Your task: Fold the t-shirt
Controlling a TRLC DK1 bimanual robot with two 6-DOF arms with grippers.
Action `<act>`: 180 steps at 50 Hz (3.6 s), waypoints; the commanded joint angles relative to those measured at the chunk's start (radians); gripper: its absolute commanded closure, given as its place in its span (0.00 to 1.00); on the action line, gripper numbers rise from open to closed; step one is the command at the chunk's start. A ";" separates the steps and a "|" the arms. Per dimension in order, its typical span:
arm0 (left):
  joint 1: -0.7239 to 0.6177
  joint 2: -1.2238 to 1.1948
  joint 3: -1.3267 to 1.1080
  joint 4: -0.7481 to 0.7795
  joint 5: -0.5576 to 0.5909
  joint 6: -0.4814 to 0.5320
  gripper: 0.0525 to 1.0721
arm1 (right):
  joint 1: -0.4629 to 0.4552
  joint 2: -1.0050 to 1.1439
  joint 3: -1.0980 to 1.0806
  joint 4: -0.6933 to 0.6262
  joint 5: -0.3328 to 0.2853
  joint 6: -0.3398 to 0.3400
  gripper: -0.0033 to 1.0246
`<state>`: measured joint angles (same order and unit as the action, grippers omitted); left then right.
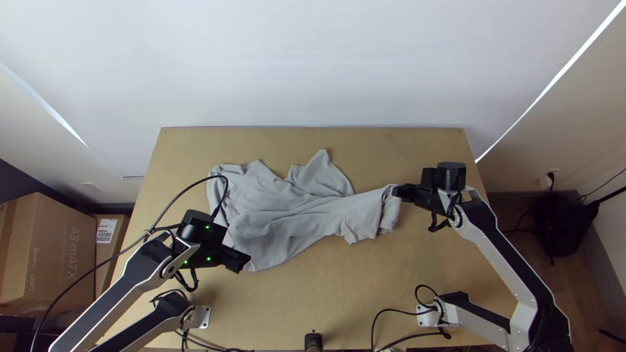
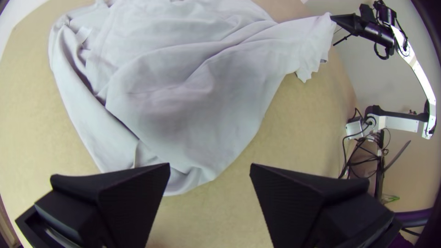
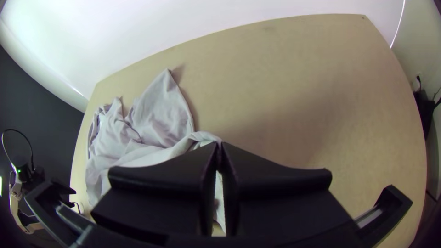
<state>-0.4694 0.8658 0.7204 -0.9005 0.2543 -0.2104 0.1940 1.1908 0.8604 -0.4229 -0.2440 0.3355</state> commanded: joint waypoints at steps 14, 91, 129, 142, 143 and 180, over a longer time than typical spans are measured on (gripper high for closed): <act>0.198 0.027 0.071 -0.038 0.046 0.137 0.09 | -0.041 -0.039 -0.060 0.030 -0.003 -0.001 0.98; 0.230 0.409 -0.065 0.087 0.020 0.444 0.72 | -0.033 -0.077 -0.080 0.096 -0.005 0.088 0.98; 0.571 0.196 0.093 -0.391 0.054 0.845 0.97 | -0.084 -0.053 -0.066 0.122 -0.032 0.086 0.98; 0.551 0.157 0.189 -0.414 0.059 0.908 0.05 | -0.084 -0.045 -0.061 0.124 -0.037 0.085 0.98; 0.549 0.171 0.203 -0.413 0.063 0.895 0.05 | -0.084 -0.045 -0.060 0.124 -0.037 0.085 0.98; 0.485 0.585 0.352 -0.196 0.266 0.485 0.32 | -0.080 -0.042 -0.075 0.128 -0.037 0.115 0.98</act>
<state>0.0174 1.4189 1.0679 -1.1107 0.5125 0.2951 0.1211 1.1404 0.7914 -0.3141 -0.2787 0.4198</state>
